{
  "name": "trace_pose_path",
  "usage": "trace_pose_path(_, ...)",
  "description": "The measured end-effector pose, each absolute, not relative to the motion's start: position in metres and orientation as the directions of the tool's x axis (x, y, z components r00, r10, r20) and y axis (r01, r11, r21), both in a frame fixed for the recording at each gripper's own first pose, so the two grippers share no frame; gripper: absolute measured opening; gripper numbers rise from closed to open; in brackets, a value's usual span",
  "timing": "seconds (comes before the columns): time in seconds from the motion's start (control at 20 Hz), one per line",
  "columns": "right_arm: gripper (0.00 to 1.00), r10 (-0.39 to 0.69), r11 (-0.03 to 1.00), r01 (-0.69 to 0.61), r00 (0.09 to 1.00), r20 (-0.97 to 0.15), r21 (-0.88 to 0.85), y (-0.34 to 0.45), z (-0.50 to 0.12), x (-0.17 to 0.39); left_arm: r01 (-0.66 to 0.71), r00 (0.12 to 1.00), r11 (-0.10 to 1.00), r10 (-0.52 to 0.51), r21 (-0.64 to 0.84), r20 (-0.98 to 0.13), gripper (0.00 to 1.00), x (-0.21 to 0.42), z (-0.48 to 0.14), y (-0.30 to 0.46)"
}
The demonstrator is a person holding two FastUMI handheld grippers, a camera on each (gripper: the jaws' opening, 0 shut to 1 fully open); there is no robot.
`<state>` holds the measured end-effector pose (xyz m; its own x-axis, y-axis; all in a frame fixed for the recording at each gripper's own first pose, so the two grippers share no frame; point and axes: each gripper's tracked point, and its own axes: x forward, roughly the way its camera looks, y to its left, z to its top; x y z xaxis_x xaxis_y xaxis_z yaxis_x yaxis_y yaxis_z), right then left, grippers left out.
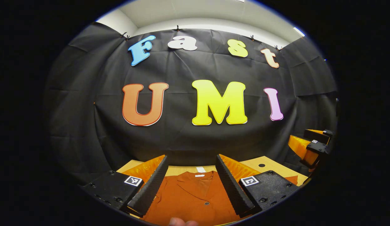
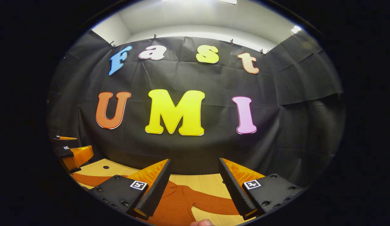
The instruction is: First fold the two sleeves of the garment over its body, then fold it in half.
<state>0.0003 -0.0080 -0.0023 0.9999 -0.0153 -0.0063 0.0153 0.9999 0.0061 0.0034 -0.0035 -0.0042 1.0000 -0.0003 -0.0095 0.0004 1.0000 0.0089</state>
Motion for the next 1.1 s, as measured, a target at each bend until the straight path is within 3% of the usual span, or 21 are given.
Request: trace_pose_path(1.1,0.95,-0.028,0.999,0.028,0.999,-0.025,0.023,-0.017,-0.013,0.009,0.005,1.0,1.0,-0.005,0.019,-0.026,0.98,0.008,-0.009,-0.008)
